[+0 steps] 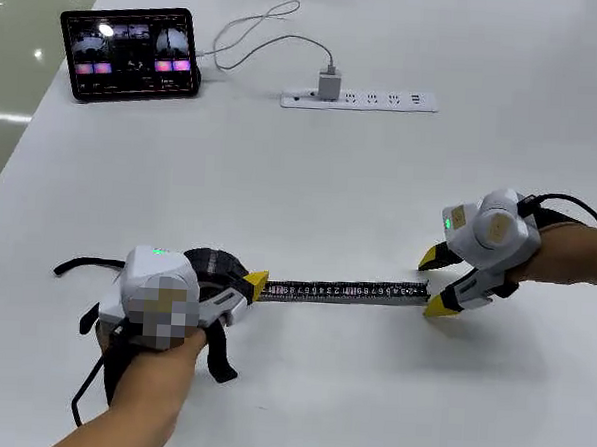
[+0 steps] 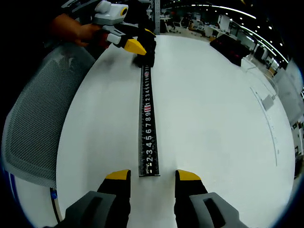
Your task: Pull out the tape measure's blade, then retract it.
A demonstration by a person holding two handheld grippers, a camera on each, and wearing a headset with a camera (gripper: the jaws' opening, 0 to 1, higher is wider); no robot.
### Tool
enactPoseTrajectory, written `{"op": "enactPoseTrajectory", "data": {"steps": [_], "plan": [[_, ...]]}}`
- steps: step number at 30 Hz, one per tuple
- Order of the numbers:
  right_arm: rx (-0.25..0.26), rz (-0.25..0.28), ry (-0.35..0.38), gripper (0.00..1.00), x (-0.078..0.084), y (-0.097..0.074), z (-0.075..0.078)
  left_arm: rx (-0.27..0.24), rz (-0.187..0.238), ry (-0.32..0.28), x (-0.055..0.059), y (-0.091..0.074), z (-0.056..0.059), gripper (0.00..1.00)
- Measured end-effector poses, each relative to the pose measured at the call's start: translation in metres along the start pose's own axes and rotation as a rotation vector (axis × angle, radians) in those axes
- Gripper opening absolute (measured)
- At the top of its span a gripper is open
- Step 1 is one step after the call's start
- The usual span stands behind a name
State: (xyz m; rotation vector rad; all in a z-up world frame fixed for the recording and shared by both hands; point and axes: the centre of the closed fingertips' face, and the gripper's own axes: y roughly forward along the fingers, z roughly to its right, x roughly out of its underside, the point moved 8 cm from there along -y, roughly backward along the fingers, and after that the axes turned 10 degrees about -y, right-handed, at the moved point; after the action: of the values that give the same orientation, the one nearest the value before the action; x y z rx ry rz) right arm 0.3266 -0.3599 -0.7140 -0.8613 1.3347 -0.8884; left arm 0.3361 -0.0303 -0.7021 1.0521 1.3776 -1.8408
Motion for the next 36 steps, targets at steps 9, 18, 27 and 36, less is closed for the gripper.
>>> {"op": "enactPoseTrajectory", "data": {"steps": [9,18,27,36], "plan": [[-0.005,0.000,-0.018,0.20,0.0003,0.0030,-0.0033,0.002,0.001,0.000,-0.0001,0.0004,0.0008,0.99],[-0.003,-0.005,-0.027,0.15,0.0029,0.0053,-0.0018,-0.003,-0.001,0.014,0.0009,-0.0001,0.0011,0.99],[0.005,-0.009,-0.036,0.11,0.0025,0.0058,-0.0024,-0.004,0.001,0.009,0.0000,0.0018,0.0001,0.99],[-0.001,-0.026,-0.019,0.10,-0.0010,0.0055,-0.0021,0.008,-0.013,-0.010,0.0049,0.0049,0.0023,0.99]]}}
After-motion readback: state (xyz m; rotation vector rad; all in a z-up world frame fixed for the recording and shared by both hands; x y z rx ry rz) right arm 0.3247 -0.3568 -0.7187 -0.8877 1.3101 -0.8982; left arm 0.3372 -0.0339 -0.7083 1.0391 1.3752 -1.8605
